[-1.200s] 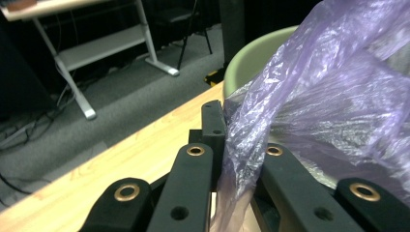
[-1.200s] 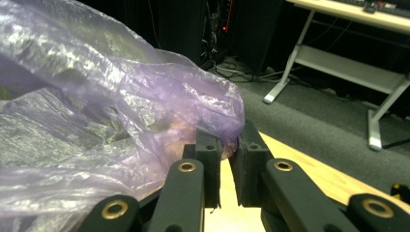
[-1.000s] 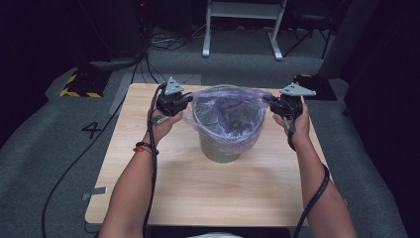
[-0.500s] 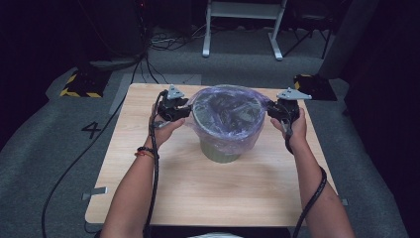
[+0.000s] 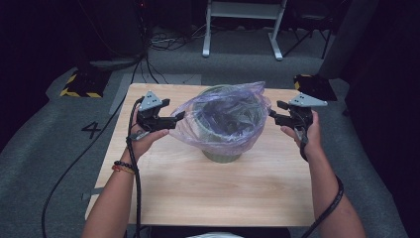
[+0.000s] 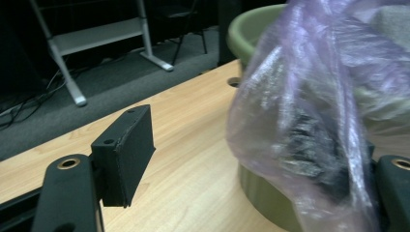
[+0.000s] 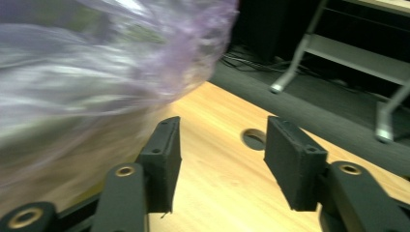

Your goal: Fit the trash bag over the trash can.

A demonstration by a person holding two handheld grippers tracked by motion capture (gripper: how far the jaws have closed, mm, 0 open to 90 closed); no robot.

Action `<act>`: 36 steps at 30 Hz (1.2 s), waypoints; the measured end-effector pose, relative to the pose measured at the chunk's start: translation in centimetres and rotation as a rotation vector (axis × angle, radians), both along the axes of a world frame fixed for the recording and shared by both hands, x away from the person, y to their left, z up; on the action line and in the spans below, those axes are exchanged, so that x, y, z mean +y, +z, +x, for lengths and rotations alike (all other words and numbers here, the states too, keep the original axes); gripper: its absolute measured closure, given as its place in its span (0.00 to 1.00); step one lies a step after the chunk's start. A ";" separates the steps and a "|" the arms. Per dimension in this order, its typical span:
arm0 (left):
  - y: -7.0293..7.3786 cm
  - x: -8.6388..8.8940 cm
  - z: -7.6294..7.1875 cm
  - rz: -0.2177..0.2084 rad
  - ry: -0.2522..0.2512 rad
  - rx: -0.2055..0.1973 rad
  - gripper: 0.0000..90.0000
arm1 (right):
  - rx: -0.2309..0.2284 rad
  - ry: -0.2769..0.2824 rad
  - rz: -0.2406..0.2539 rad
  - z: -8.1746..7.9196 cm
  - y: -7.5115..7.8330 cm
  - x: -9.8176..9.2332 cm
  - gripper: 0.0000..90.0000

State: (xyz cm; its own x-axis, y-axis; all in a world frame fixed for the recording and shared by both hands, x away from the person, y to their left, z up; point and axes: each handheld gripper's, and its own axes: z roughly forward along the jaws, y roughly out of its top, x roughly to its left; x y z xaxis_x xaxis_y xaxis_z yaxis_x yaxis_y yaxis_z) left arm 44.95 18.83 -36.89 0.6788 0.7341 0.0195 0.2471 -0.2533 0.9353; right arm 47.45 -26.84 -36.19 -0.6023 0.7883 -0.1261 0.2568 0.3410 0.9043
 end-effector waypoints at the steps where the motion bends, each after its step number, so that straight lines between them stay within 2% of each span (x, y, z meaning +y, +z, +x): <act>1: 0.1 -0.1 -0.1 0.004 -0.007 -0.002 0.25 | -0.008 0.003 -0.004 -0.4 0.1 0.0 0.50; 5: 0.4 -0.7 -0.9 0.014 -0.032 -0.009 0.24 | -0.037 0.034 0.008 -2.2 0.7 0.1 0.46; 8: 0.3 -0.6 -2.0 -0.010 -0.058 -0.027 0.24 | -0.071 0.065 0.005 -3.7 1.2 0.1 0.45; 12: -0.1 -0.4 -3.5 -0.016 -0.078 -0.031 0.22 | -0.080 0.096 -0.005 -5.3 1.5 -0.2 0.43; 15: -0.4 -0.4 -4.6 0.003 -0.092 -0.028 0.22 | -0.082 0.118 0.008 -6.3 1.6 -0.7 0.42; 17: -0.7 -0.3 -5.2 0.041 -0.092 -0.029 0.21 | -0.085 0.131 0.023 -7.1 1.9 -0.8 0.42; 22: -2.2 0.5 -5.3 0.058 -0.087 0.019 0.21 | -0.141 0.171 0.003 -8.6 2.6 0.0 0.40; 25: -2.8 0.2 -5.4 0.072 -0.096 0.028 0.22 | -0.136 0.229 -0.016 -8.9 2.4 1.0 0.38; 28: -3.2 -0.4 -5.2 0.083 -0.111 0.040 0.23 | -0.101 0.272 0.016 -8.5 2.0 1.6 0.37; 30: -3.5 -1.0 -5.0 0.102 -0.117 0.046 0.26 | -0.086 0.279 0.019 -8.3 1.7 2.0 0.37; 33: -3.9 -1.7 -4.7 0.103 -0.128 0.059 0.31 | -0.069 0.285 0.020 -7.9 1.3 2.5 0.38; 36: -4.0 -2.2 -4.5 0.108 -0.145 0.057 0.41 | -0.047 0.273 0.006 -7.5 0.7 3.0 0.46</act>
